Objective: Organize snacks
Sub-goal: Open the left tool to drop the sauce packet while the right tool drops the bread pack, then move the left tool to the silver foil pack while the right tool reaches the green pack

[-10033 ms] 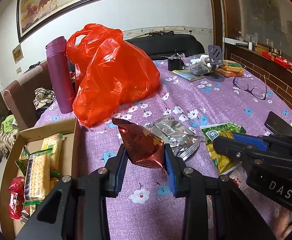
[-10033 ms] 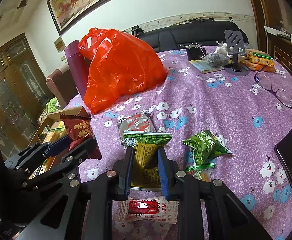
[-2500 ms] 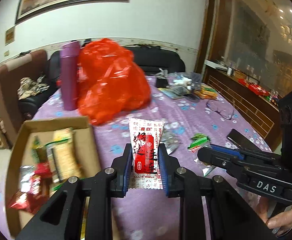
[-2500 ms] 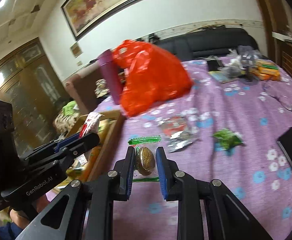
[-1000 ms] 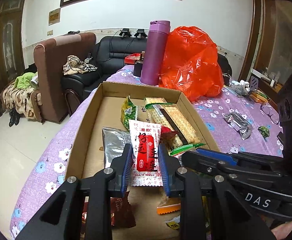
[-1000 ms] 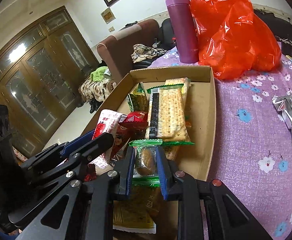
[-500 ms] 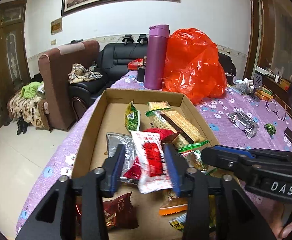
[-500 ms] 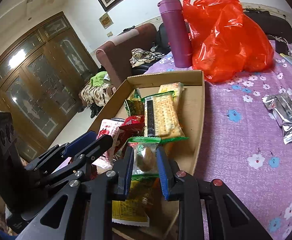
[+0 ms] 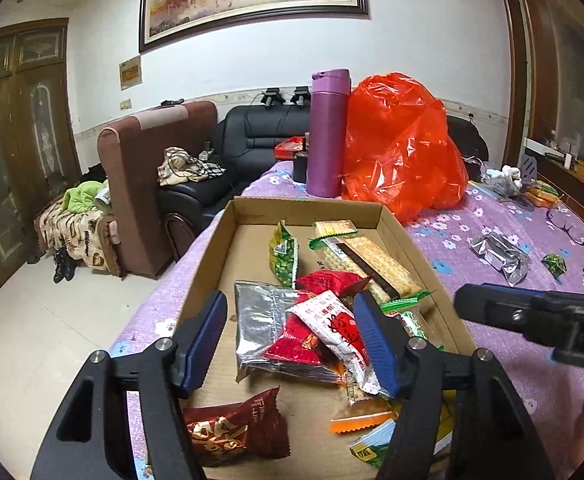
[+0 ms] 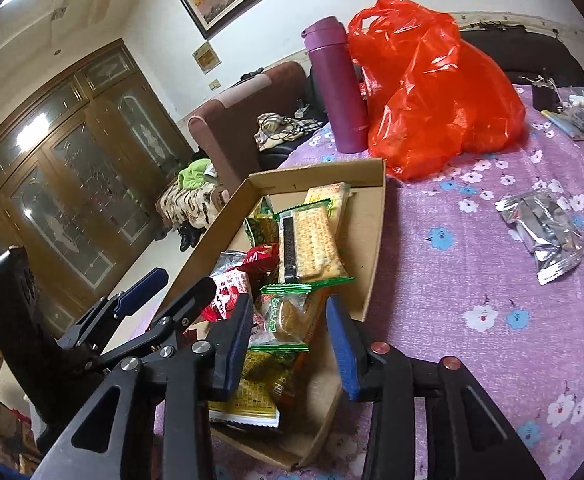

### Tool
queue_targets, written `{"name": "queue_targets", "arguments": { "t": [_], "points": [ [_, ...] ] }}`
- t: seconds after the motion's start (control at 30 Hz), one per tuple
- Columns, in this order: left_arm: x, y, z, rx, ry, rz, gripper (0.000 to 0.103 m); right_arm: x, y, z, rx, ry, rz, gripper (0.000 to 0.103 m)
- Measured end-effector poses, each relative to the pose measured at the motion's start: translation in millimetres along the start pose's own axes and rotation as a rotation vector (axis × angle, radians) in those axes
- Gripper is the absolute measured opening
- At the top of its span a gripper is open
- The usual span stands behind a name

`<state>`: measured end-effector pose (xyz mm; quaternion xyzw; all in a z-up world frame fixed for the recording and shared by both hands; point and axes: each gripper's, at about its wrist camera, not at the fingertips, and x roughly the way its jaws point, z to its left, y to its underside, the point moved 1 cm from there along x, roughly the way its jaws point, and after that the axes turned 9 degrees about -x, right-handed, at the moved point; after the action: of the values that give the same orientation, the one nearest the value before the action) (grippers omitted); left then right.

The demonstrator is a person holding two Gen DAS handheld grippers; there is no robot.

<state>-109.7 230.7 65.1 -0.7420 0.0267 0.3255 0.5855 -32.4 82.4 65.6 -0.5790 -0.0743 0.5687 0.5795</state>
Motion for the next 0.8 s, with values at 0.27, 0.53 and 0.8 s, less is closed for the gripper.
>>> {"name": "queue_targets", "arguments": {
  "t": [0.27,0.53,0.8],
  "points": [
    [-7.0,0.6,-2.2,0.01,-0.038,-0.035,0.074,-13.8,2.6,-7.9,0.02,0.01,-0.017,0.047],
    [-9.7,1.3,-3.9,0.026,-0.074,-0.045,0.081,-32.2,3.6,-18.7,0.045,0.024,-0.04,0.054],
    [-15.2,1.5,-15.8,0.069,-0.068,-0.041,0.081,-61.3,3.9,-52.0,0.091,0.075,-0.078,0.06]
  ]
}}
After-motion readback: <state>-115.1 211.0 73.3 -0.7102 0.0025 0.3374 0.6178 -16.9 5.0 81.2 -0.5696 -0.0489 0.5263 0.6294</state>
